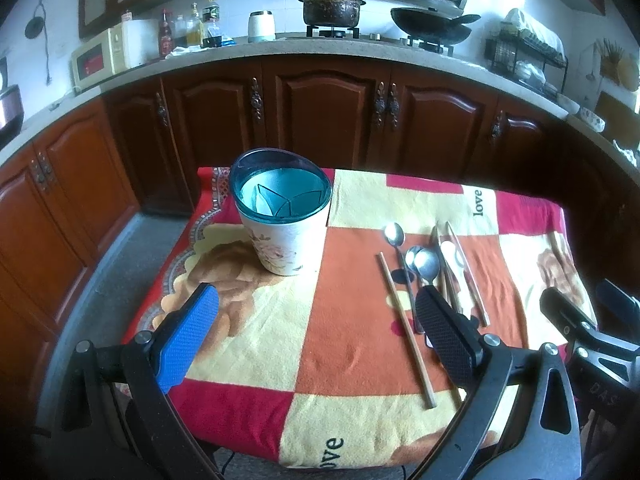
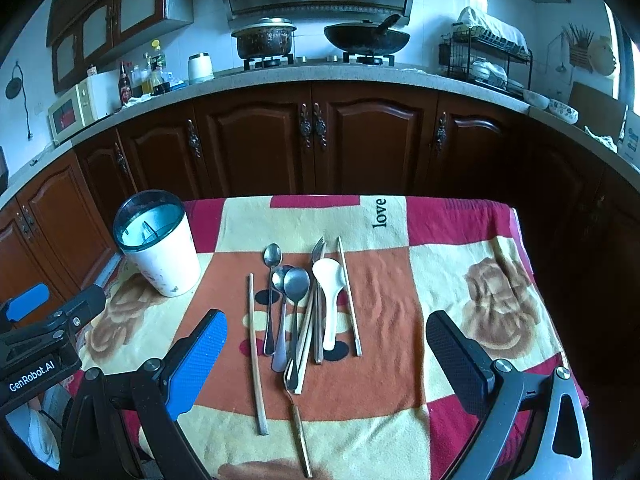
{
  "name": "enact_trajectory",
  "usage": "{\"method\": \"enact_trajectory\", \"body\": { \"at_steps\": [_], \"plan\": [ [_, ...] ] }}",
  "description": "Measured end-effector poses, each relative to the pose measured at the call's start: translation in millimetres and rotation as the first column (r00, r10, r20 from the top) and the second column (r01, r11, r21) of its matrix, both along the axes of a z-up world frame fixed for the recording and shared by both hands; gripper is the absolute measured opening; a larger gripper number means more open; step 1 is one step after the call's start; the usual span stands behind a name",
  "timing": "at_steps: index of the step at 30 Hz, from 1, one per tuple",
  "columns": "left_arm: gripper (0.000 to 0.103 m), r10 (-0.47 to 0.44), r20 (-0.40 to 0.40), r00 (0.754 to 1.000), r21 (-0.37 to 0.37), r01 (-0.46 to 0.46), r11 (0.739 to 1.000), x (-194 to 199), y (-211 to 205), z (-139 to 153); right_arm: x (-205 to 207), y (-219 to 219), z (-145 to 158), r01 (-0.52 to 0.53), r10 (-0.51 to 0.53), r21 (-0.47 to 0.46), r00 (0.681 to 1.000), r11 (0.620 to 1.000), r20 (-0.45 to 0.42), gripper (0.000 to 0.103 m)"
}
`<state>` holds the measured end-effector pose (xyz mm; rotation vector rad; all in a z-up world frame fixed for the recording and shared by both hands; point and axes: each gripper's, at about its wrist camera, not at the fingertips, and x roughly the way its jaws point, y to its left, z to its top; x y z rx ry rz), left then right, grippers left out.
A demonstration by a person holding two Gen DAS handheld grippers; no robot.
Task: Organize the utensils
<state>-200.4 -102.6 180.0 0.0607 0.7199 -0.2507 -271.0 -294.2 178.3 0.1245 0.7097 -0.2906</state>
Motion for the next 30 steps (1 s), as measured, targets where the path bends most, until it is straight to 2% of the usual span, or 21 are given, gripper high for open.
{"method": "enact_trajectory", "body": {
  "at_steps": [11, 30],
  "plan": [
    [0.098, 0.006, 0.002, 1.0, -0.038, -0.006, 0.999, 3.7, 2.2, -4.2, 5.5, -4.1, -6.7, 0.005, -0.005, -0.001, 1.0, 1.0, -0.018, 0.099],
    [0.098, 0.006, -0.026, 1.0, -0.006, -0.006, 1.0, 9.9, -3.2, -12.6, 11.5, -6.7, -16.3, -0.002, 0.002, 0.009, 0.999, 1.0, -0.038, 0.099]
  ]
}}
